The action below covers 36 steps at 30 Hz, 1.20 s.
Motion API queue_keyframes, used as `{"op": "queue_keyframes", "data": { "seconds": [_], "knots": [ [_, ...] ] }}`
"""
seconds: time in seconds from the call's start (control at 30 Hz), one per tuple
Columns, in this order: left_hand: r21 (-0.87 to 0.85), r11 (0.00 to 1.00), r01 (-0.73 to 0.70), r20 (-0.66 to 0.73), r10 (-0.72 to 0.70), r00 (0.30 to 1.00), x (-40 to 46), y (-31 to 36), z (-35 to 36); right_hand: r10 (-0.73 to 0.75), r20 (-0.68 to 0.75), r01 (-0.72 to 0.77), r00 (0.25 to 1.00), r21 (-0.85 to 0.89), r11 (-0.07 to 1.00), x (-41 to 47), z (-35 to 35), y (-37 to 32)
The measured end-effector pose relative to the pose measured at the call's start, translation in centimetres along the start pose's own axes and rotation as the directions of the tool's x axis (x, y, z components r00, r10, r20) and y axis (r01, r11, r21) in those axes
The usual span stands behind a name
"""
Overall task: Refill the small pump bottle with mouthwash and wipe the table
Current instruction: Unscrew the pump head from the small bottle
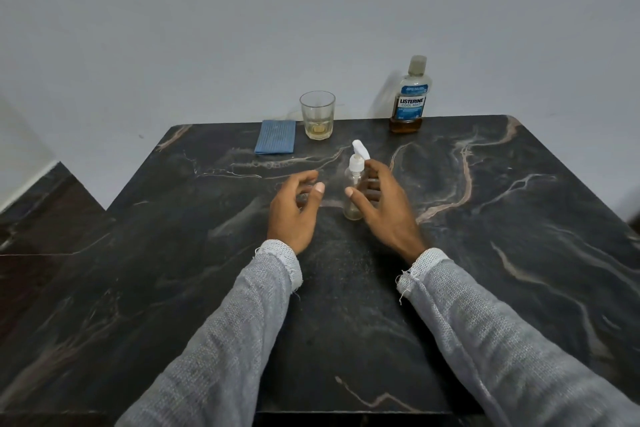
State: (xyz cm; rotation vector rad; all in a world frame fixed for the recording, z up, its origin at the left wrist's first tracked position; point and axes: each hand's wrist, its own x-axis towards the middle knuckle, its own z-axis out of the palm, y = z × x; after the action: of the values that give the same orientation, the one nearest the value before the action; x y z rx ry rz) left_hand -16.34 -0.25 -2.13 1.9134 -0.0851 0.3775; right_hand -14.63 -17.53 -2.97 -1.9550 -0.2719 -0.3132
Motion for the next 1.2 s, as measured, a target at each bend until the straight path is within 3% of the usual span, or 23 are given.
{"op": "queue_keyframes", "data": {
  "seconds": [0.33, 0.57, 0.93, 1.1, 1.2],
  "knots": [
    [-0.121, 0.988, -0.097, 0.104, 0.109, 0.989, 2.4, 1.4, 2.4, -0.018, -0.027, 0.02, 0.999, 0.071, 0.997, -0.6, 1.1, 1.5],
    [-0.162, 0.983, -0.09, 0.171, 0.118, 0.978, 2.7, 1.8, 5.1, -0.071, -0.003, 0.071, 0.997, 0.068, 0.995, -0.6, 1.0, 1.9],
    [-0.303, 0.943, -0.14, -0.102, 0.114, 0.988, 2.4, 1.3, 6.3, -0.124, 0.005, 0.124, 0.992, 0.082, 0.989, -0.5, 1.2, 2.3],
    [-0.402, 0.915, -0.036, -0.038, 0.022, 0.999, 2.7, 1.2, 6.1, -0.118, -0.005, 0.118, 0.993, 0.079, 0.99, -0.6, 1.3, 2.4],
    [-0.44, 0.896, -0.067, -0.033, 0.058, 0.998, 2.3, 1.4, 6.0, -0.111, -0.013, 0.112, 0.994, 0.084, 0.99, -0.6, 1.3, 2.4]
  ]
}}
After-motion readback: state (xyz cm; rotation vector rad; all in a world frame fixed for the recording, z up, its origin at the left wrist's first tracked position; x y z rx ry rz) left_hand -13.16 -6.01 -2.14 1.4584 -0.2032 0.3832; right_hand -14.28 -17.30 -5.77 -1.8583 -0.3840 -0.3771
